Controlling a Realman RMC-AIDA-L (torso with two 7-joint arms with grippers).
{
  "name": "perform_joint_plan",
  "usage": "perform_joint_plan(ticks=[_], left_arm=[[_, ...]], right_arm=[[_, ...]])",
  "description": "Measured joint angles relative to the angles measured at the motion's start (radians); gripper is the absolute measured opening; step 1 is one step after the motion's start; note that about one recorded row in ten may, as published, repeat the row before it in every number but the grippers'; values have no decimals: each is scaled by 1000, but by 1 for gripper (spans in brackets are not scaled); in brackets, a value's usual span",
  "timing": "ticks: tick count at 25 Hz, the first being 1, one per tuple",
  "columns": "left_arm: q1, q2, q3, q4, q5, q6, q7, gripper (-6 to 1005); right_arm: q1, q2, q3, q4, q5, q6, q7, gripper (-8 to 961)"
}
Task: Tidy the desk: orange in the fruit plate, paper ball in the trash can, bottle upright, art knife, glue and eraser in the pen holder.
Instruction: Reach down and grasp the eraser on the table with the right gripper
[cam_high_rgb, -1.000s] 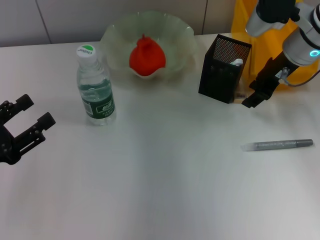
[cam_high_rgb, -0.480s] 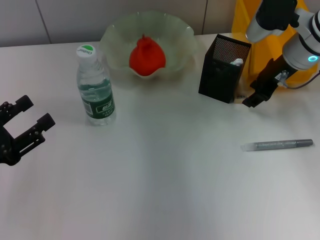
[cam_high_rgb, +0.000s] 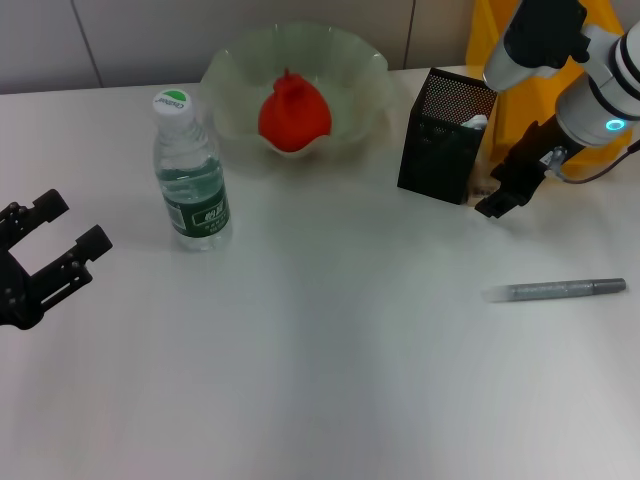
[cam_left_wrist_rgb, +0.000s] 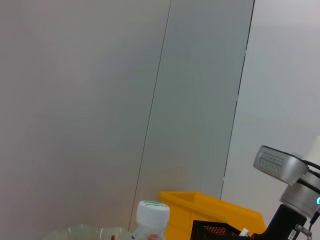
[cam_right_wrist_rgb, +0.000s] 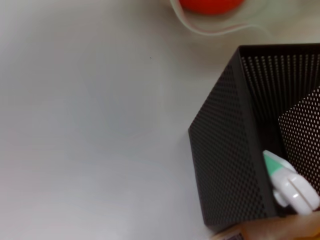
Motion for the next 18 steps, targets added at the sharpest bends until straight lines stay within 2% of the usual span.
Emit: perform_joint_plan(ticks=[18], left_arm=[[-2, 2, 0, 0, 2, 1, 0, 738]], right_arm=[[-6, 4, 5, 19, 2, 47, 7, 562]])
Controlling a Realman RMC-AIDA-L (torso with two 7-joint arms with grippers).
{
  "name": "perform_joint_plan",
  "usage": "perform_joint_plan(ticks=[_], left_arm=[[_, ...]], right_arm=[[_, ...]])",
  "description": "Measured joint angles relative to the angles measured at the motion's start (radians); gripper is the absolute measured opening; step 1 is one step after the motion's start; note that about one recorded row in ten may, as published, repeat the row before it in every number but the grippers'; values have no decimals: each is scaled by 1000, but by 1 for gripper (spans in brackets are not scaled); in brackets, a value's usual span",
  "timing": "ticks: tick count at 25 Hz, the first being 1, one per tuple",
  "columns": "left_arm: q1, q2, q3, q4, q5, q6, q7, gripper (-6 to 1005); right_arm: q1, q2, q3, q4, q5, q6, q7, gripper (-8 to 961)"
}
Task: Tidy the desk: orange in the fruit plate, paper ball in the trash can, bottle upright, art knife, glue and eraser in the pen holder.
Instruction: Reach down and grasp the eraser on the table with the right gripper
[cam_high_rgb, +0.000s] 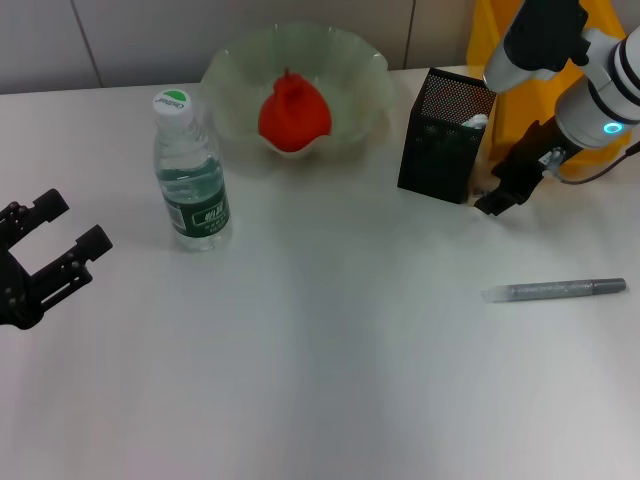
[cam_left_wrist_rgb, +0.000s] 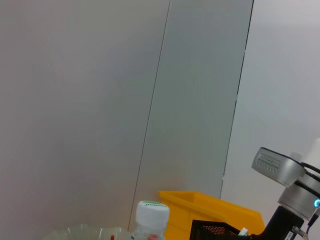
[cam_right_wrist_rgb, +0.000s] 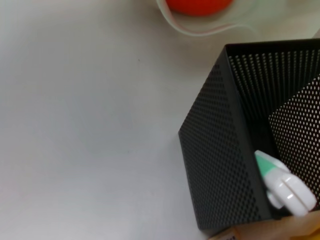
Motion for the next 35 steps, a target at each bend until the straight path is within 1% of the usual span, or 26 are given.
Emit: perform_joint_plan(ticks=[14, 20, 35], left_arm=[[0, 0, 0, 0, 0, 1, -2, 738], [0, 0, 0, 0, 0, 2, -3, 738], [5, -2, 1, 0, 2, 4, -4, 738]], right_arm=[[-5, 5, 0, 11, 1, 18, 1, 560], [-11, 13, 0, 11, 0, 28, 1, 559], [-12, 14, 11, 11, 0, 31, -4, 556]])
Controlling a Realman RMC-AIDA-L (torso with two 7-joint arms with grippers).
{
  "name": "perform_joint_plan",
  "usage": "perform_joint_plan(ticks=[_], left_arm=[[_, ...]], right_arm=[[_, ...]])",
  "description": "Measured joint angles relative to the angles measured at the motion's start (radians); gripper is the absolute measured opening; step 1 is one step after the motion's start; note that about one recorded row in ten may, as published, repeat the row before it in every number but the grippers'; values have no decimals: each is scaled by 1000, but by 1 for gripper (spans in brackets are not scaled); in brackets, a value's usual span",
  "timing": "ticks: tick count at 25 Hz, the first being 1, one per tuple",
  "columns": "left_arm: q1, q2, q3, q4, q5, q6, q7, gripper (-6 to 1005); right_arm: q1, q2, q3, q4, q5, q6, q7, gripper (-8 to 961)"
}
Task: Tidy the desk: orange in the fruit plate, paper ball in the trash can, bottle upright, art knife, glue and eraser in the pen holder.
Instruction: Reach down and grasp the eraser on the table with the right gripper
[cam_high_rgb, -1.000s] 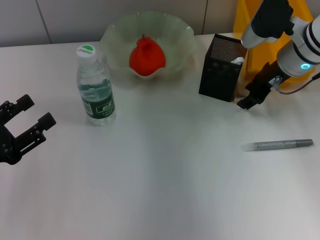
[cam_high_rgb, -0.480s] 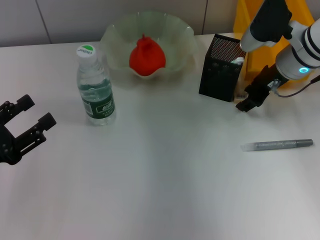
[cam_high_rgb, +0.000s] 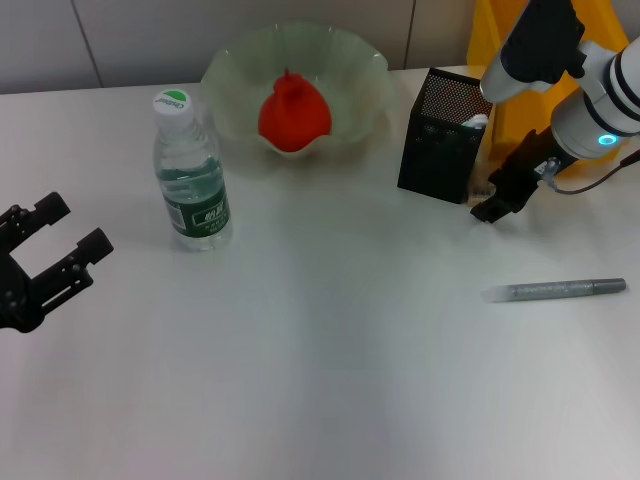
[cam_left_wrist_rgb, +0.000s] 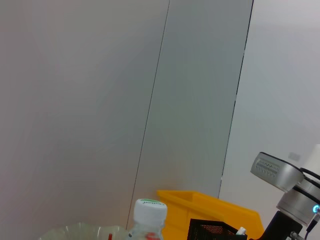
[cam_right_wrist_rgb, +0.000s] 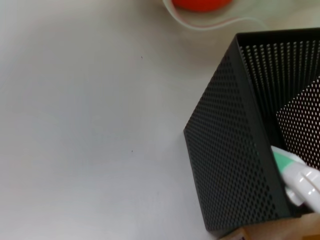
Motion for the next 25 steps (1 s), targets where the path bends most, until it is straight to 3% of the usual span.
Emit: perform_joint_plan(ticks=[9, 17, 25], left_arm=[[3, 0, 3, 0, -3, 0, 0, 739], [4, 0, 3, 0, -5, 0, 0, 739], [5, 0, 3, 0, -5, 0, 0, 739]], right_arm=[[-1, 0, 0, 0, 8, -6, -1, 555], [-1, 0, 1, 0, 11, -8, -3, 409], [-2, 3, 1, 0, 12, -10, -3, 388]])
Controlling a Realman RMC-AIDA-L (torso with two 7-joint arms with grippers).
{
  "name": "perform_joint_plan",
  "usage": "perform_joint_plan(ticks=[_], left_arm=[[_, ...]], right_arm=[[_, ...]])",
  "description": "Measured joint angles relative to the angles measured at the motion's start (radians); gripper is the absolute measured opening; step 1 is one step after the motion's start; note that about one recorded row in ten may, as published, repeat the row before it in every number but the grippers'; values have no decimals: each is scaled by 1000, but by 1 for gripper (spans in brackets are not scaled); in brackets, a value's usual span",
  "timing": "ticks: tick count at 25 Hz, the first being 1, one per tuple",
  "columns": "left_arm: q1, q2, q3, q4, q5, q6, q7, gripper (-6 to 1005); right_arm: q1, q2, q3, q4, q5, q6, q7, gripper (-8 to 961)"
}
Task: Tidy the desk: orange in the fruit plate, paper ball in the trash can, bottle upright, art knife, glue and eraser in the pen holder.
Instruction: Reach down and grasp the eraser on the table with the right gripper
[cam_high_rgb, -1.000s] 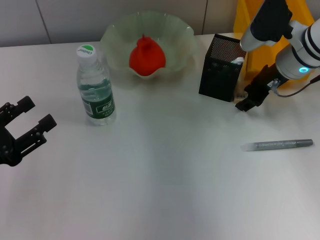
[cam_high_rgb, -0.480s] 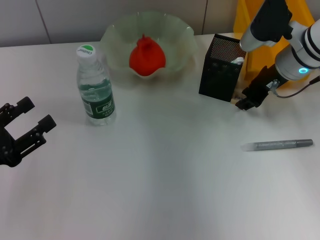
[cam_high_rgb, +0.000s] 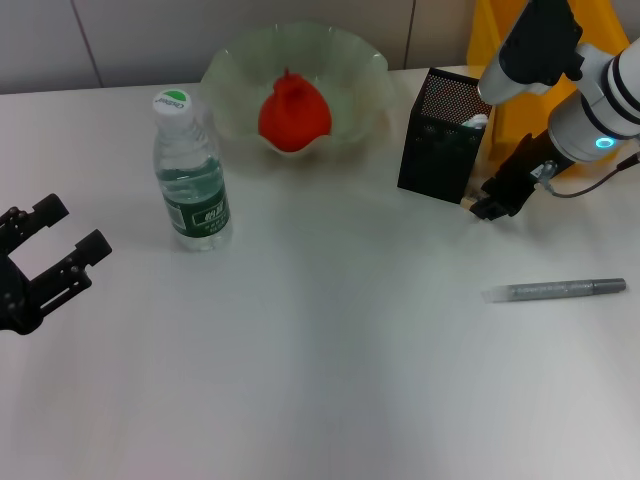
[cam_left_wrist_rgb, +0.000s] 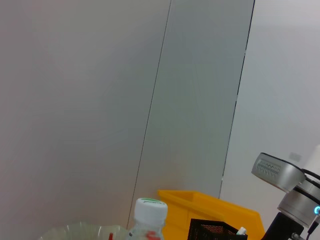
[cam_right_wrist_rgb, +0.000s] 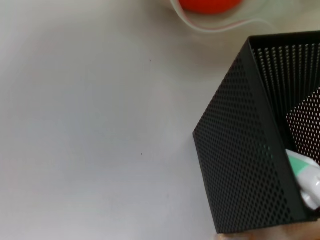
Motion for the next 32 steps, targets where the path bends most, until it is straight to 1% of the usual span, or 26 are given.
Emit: perform_joint_plan(ticks=[8, 32], left_arm=[[0, 0, 0, 0, 0, 1, -1, 739], [0, 0, 1, 0, 0, 4, -3, 739]], right_arm=[[0, 4, 0, -4, 0, 2, 8, 342], [-10, 6, -1, 0, -1, 7, 10, 331]])
